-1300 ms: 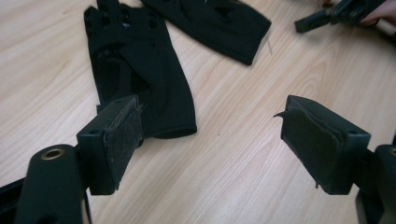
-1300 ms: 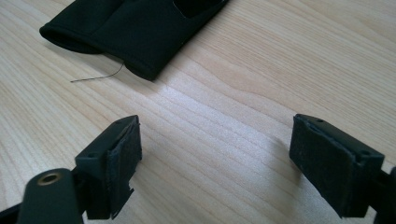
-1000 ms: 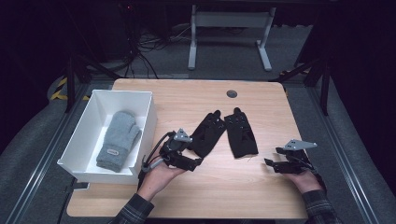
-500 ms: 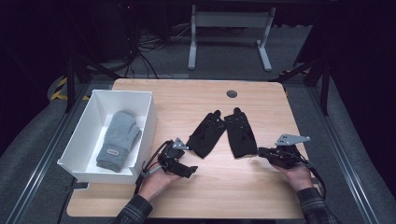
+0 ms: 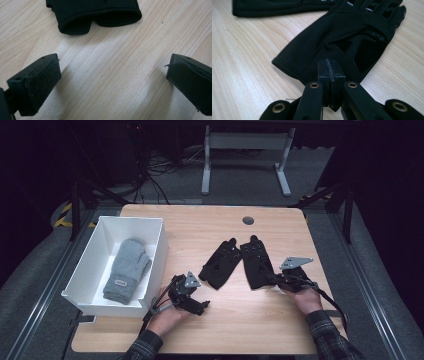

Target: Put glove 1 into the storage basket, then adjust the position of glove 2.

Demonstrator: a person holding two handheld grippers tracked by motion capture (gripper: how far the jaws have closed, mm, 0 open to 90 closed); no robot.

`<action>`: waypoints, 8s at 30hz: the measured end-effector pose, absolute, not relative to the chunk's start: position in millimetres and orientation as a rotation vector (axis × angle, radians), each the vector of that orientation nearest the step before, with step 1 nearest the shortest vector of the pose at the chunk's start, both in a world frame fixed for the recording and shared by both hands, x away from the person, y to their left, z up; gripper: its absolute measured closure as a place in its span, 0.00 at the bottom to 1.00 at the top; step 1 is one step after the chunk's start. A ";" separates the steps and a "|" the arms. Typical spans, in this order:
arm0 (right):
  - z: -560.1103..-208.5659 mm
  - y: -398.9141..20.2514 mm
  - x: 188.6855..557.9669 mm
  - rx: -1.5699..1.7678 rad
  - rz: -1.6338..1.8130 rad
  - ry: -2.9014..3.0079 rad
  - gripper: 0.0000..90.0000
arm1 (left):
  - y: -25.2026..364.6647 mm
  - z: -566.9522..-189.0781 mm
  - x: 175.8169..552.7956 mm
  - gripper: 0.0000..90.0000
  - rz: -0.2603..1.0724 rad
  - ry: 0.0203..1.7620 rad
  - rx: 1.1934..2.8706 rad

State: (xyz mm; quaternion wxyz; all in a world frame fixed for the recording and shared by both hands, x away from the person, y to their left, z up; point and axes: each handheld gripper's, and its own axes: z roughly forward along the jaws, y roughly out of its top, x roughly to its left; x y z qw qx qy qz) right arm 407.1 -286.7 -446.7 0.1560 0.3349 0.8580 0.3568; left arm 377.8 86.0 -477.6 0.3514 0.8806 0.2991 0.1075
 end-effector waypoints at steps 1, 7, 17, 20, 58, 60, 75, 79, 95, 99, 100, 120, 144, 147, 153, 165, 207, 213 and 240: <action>-448.9 -285.7 409.3 0.961 1.005 2.470 1.00 | 85.9 -477.6 378.0 0.00 0.279 0.770 2.279; -454.3 -285.1 410.6 0.970 0.981 2.491 1.00 | 85.8 -477.6 377.6 0.01 0.283 0.778 2.276; -452.8 -280.9 394.1 0.908 0.964 2.550 1.00 | 85.7 -477.6 377.6 0.01 0.280 0.777 2.276; -452.9 -280.3 385.3 0.896 0.971 2.566 1.00 | 86.0 -477.6 377.7 0.00 0.276 0.775 2.278; -445.9 -278.8 359.7 0.825 0.950 2.581 1.00 | 86.4 -477.7 378.2 0.00 0.273 0.764 2.280; -449.8 -277.2 360.0 0.822 0.939 2.592 1.00 | 86.5 -477.7 378.3 0.00 0.271 0.762 2.280; -443.8 -283.0 355.2 0.853 1.050 2.523 0.86 | 85.6 -463.3 383.2 0.20 0.218 0.803 2.245; -445.3 -287.6 357.0 0.882 1.033 2.493 0.72 | 82.6 -454.4 388.2 0.43 0.227 0.796 2.247; -448.8 -296.9 362.5 0.936 1.001 2.447 0.55 | 53.8 -444.3 439.0 1.00 0.170 0.838 2.215; -448.6 -298.1 362.6 0.944 1.006 2.439 0.52 | 48.0 -455.3 441.6 1.00 0.128 0.838 2.242; -448.6 -298.1 362.6 0.944 1.006 2.439 0.52 | 48.0 -455.3 441.6 1.00 0.128 0.838 2.242; -447.4 -301.2 362.7 0.949 1.017 2.409 0.45 | 66.3 -452.6 385.3 1.00 0.034 0.713 2.321; -449.6 -300.4 363.0 0.948 1.007 2.418 0.45 | 69.9 -447.0 454.4 0.68 0.133 0.932 2.211; -449.7 -300.8 362.9 0.946 1.005 2.419 0.45 | 68.6 -453.6 456.7 0.68 0.124 0.937 2.234; -449.2 -301.0 362.4 0.948 1.011 2.419 0.47 | 63.9 -457.1 454.1 0.78 0.150 0.926 2.260; -450.6 -299.7 357.4 0.903 1.026 2.519 0.82 | 68.4 -447.4 448.9 0.96 0.039 0.961 2.173; -456.4 -277.3 364.8 0.840 1.081 2.633 1.00 | 24.1 -403.8 433.8 0.96 -0.082 0.829 2.109; -455.6 -275.4 369.1 0.834 1.084 2.624 1.00 | 7.7 -401.3 432.0 0.96 -0.104 0.801 2.102; -457.2 -257.1 383.5 0.808 1.102 2.628 1.00 | -48.5 -425.8 429.6 0.96 -0.189 0.752 2.139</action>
